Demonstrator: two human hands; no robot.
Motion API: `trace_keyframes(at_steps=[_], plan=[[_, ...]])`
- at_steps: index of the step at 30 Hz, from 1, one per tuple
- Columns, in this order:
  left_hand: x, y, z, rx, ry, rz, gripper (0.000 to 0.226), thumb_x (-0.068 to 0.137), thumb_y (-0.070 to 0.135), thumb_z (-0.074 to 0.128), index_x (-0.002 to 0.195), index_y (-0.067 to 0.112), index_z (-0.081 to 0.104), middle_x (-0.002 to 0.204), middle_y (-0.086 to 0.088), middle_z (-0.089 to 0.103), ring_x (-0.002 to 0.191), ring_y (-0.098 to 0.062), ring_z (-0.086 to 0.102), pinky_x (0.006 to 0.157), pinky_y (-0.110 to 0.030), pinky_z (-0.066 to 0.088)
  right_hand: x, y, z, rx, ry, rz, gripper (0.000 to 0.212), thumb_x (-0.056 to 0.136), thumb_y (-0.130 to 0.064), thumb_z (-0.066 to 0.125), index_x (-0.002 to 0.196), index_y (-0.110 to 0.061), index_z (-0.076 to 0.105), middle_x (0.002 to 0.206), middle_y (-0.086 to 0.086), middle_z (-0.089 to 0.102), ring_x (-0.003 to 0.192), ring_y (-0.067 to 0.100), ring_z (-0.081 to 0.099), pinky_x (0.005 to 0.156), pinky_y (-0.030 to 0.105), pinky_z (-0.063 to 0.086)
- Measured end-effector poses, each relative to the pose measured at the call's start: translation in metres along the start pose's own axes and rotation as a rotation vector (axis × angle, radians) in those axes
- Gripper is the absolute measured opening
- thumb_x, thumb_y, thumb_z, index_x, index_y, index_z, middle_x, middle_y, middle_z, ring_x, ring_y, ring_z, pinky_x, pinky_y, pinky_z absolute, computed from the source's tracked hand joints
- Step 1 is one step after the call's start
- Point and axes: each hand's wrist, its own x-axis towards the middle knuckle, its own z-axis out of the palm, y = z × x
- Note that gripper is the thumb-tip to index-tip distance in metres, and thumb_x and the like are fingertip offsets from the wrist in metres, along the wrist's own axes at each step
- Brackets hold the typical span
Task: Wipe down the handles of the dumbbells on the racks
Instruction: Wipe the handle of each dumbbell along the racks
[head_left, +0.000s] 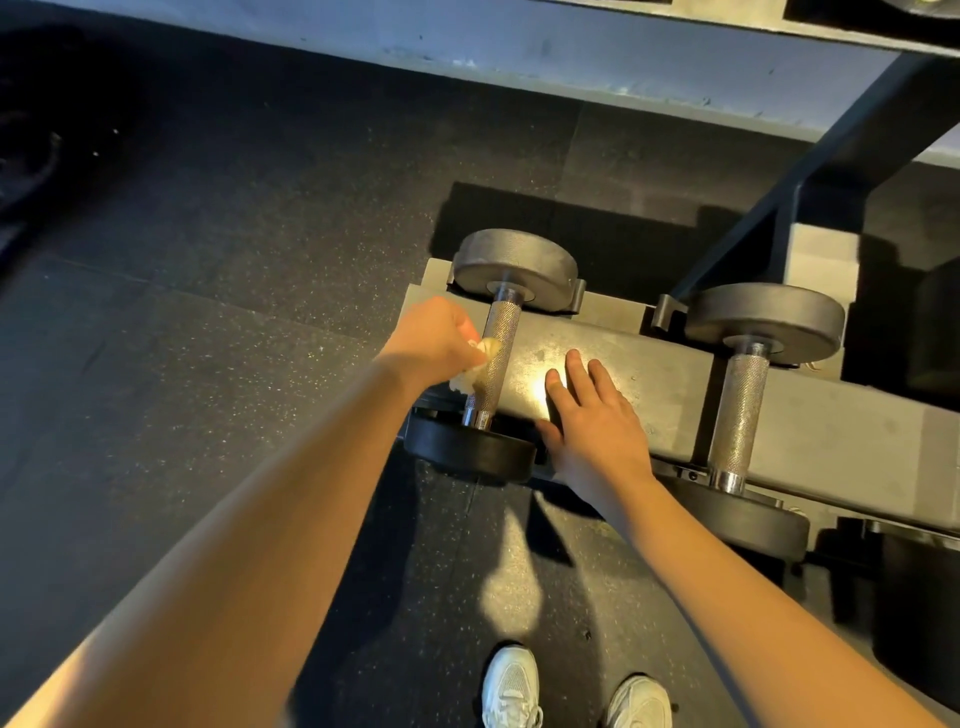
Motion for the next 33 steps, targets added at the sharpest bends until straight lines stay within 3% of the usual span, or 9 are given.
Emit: trace_keyframes(at_steps=[5,9,12,16,19,23,27,29,33], plan=[[0.013,0.004,0.006,-0.159,0.208,0.048,0.008,0.089,0.012,0.064,0.082,0.009,0.063,0.074,-0.003,0.055,0.064,-0.005,0.047,0.05,-0.008,0.037,0.0,-0.001,0.002,-0.029,0.004,0.003,0.062,0.1,-0.042,0.035,0.152,-0.021,0.011,0.161,0.004,-0.006,0.147,0.027,-0.006,0.119,0.042,0.014],[0.014,0.01,0.013,-0.303,0.269,0.081,0.02,0.092,0.022,0.06,0.075,0.011,0.062,0.075,-0.008,0.055,0.067,-0.012,0.047,0.06,-0.019,0.039,-0.001,-0.001,0.002,-0.043,0.009,0.008,0.061,0.101,-0.043,0.033,0.152,-0.021,0.01,0.161,0.004,-0.007,0.147,0.027,-0.006,0.119,0.043,0.013],[0.007,0.004,0.017,-0.283,0.235,0.051,0.025,0.093,0.02,0.058,0.069,0.015,0.054,0.065,0.0,0.044,0.058,-0.006,0.037,0.05,-0.013,0.03,0.0,-0.001,0.001,-0.043,0.008,0.006,0.059,0.101,-0.04,0.032,0.153,-0.021,0.01,0.161,0.003,-0.007,0.147,0.026,-0.005,0.119,0.042,0.014],[-0.006,-0.011,0.012,-0.238,0.073,-0.008,0.021,0.092,0.014,0.058,0.073,0.009,0.052,0.069,-0.005,0.045,0.062,-0.011,0.04,0.055,-0.019,0.033,0.0,0.0,-0.003,-0.042,0.003,0.001,0.056,0.102,-0.036,0.032,0.153,-0.022,0.012,0.161,0.001,-0.005,0.147,0.025,-0.003,0.118,0.04,0.017],[-0.013,-0.017,0.007,-0.154,0.012,-0.025,0.022,0.09,0.013,0.06,0.069,0.011,0.053,0.07,-0.002,0.049,0.066,-0.01,0.045,0.057,-0.017,0.036,0.004,0.002,-0.013,0.012,-0.032,-0.013,0.049,0.1,-0.032,0.037,0.148,-0.021,0.031,0.16,0.001,0.009,0.146,0.025,0.009,0.115,0.039,0.023],[-0.022,-0.015,0.01,-0.313,0.107,0.054,0.021,0.09,0.022,0.063,0.09,0.002,0.064,0.075,-0.002,0.058,0.066,-0.007,0.052,0.059,-0.014,0.042,0.008,-0.008,-0.04,0.553,0.136,0.013,0.026,0.097,-0.024,0.05,0.115,-0.018,0.068,0.117,-0.003,0.063,0.112,0.018,0.055,0.093,0.035,0.046],[-0.026,-0.002,0.016,-0.437,0.137,0.121,0.009,0.091,0.016,0.06,0.091,0.01,0.067,0.077,0.003,0.063,0.065,0.0,0.058,0.053,-0.006,0.042,0.012,-0.039,-0.061,1.165,0.082,0.082,0.018,0.094,-0.021,0.055,0.1,-0.018,0.071,0.089,0.011,0.069,0.081,0.017,0.062,0.075,0.034,0.053],[-0.026,0.001,0.016,-0.439,0.155,0.131,0.01,0.092,0.017,0.058,0.085,0.016,0.065,0.075,0.005,0.063,0.065,-0.001,0.057,0.052,-0.006,0.041,0.016,-0.048,-0.065,1.409,0.072,0.135,0.019,0.093,-0.015,0.057,0.105,-0.007,0.07,0.089,0.014,0.07,0.075,0.014,0.065,0.066,0.022,0.053],[-0.021,-0.006,0.006,-0.422,0.085,0.127,0.024,0.095,0.021,0.052,0.073,0.022,0.064,0.075,0.004,0.062,0.063,-0.001,0.057,0.06,-0.015,0.044,0.027,-0.048,-0.059,1.516,0.152,0.315,0.015,0.09,-0.009,0.062,0.102,-0.004,0.069,0.087,0.006,0.072,0.073,0.01,0.069,0.066,0.02,0.056]])
